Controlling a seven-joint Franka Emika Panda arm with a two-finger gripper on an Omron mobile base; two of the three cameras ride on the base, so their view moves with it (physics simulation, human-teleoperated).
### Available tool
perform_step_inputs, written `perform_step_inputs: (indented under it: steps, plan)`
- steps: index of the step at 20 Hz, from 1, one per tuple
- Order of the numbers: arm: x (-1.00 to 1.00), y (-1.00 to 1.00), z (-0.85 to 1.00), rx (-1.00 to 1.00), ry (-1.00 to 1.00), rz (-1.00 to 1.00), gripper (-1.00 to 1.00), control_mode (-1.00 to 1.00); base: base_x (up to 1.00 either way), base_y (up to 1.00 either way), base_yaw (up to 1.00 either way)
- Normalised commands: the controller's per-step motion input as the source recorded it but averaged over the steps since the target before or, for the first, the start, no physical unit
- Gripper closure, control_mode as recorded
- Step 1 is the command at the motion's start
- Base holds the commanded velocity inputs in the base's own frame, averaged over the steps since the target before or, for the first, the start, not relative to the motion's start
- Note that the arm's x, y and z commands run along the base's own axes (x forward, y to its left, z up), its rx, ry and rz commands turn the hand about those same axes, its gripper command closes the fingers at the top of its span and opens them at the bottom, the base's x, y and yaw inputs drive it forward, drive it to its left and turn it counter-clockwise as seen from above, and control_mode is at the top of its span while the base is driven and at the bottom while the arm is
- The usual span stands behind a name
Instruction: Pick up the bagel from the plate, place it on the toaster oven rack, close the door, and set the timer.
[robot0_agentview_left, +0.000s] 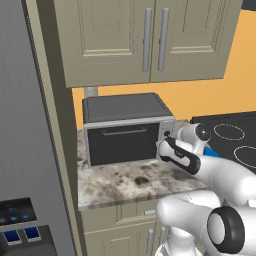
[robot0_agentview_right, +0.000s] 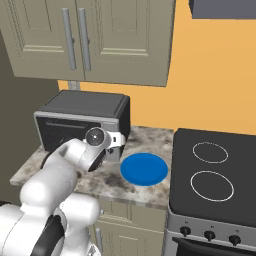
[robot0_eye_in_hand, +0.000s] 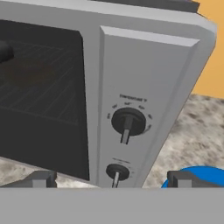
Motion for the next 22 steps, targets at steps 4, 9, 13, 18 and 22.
perform_step_inputs:
  steps: [4,9,13,18,22]
  plan:
    - [0.0,0.0,-0.17,-0.01,0.0,0.02,-1.0,-1.0,0.0,0.0,0.0]
    - [0.0,0.0,-0.22,-0.01,0.0,0.03,-1.0,-1.0,0.0,0.0,0.0]
    - [0.02,0.0,-0.28,-0.01,0.0,0.02,-1.0,-1.0,0.0,0.0,0.0]
    - [0.04,0.0,-0.31,0.0,0.0,0.03,-1.0,-1.0,0.0,0.0,0.0]
    - [0.0,0.0,-0.32,0.0,0.0,0.04,-1.0,-1.0,0.0,0.0,0.0]
